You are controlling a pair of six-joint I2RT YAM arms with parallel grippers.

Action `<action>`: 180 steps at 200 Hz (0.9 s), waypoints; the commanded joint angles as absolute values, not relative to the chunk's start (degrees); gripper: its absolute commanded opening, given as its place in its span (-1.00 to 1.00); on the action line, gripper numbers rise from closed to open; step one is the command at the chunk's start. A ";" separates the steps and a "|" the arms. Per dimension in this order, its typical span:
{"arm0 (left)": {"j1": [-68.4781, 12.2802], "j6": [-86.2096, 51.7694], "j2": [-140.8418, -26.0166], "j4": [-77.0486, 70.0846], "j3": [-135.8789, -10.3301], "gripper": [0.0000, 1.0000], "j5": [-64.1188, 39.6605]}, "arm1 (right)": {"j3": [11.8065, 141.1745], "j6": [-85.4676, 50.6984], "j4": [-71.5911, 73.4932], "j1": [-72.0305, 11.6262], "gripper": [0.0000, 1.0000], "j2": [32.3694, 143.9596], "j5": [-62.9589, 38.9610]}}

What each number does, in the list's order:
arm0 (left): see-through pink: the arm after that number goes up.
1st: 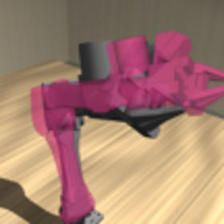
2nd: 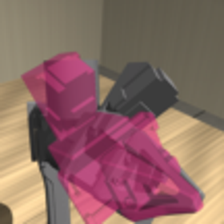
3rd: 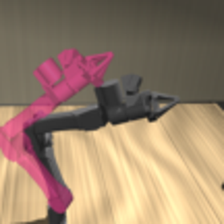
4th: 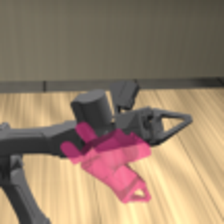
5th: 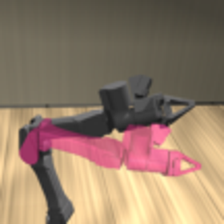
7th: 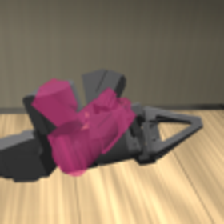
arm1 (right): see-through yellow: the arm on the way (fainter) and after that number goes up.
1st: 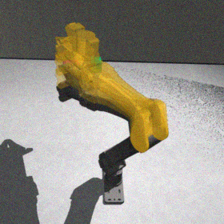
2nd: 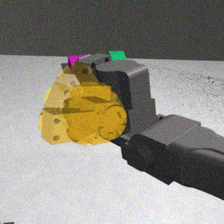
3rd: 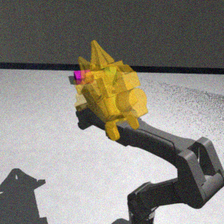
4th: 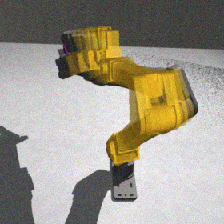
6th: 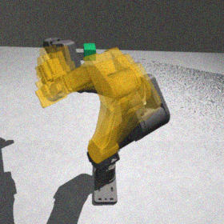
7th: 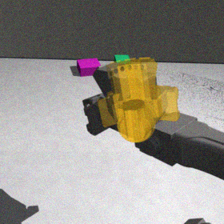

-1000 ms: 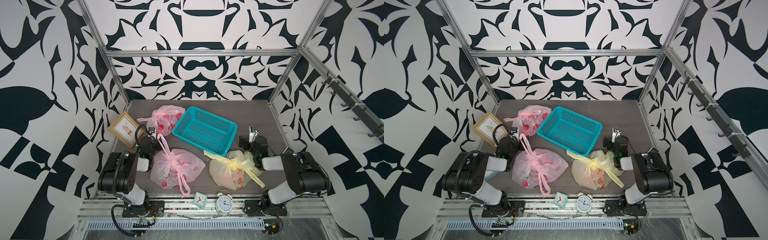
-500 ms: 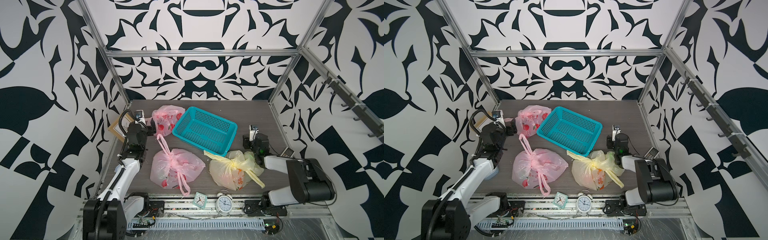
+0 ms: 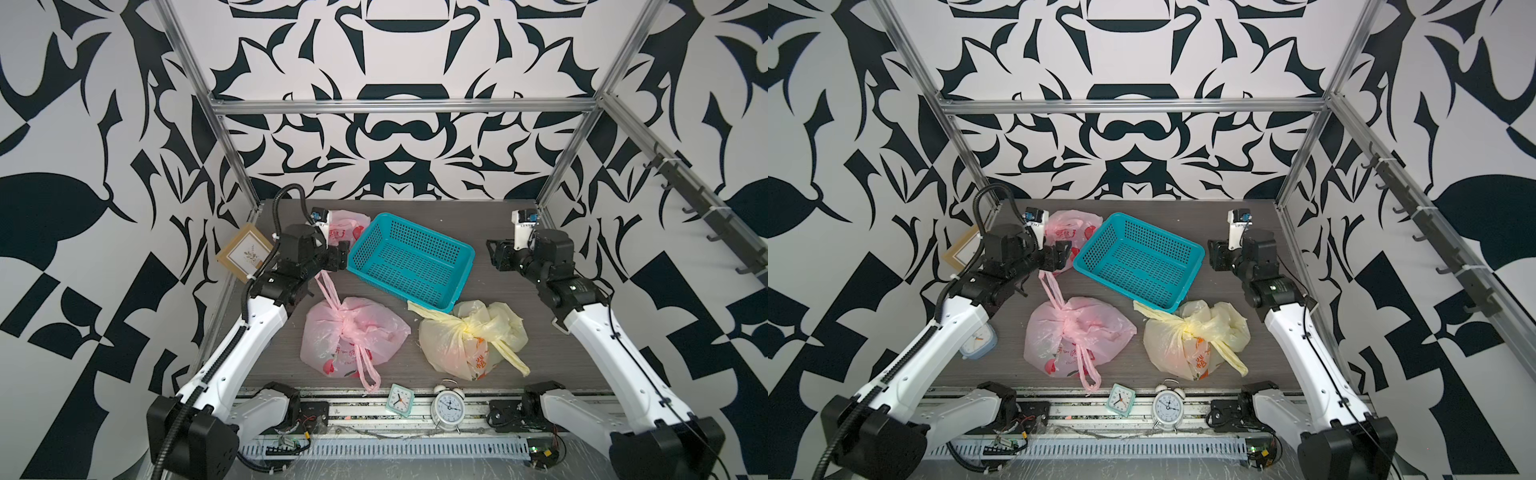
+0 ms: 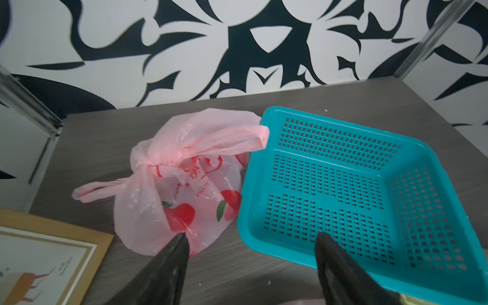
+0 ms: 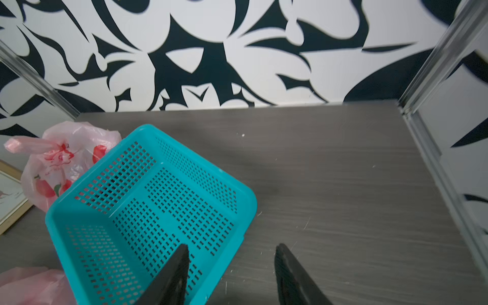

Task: Untie the knot of a plastic bag & take out the apple
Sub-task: Move the basket to the center of the board.

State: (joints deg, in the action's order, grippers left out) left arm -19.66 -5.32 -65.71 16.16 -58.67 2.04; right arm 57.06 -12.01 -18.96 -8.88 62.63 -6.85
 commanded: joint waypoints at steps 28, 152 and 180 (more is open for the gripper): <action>-21.13 -9.76 -70.76 26.81 -62.70 0.54 -2.54 | 65.48 -15.81 -30.86 -8.79 0.10 78.91 -11.68; -21.80 -9.74 -79.28 30.22 -64.49 0.55 -1.32 | 65.57 -21.89 -21.28 -8.79 -0.37 92.07 -16.14; -21.79 -9.25 -79.52 30.19 -64.42 0.56 -0.89 | 65.14 -23.84 -18.70 -8.85 -0.60 93.01 -15.88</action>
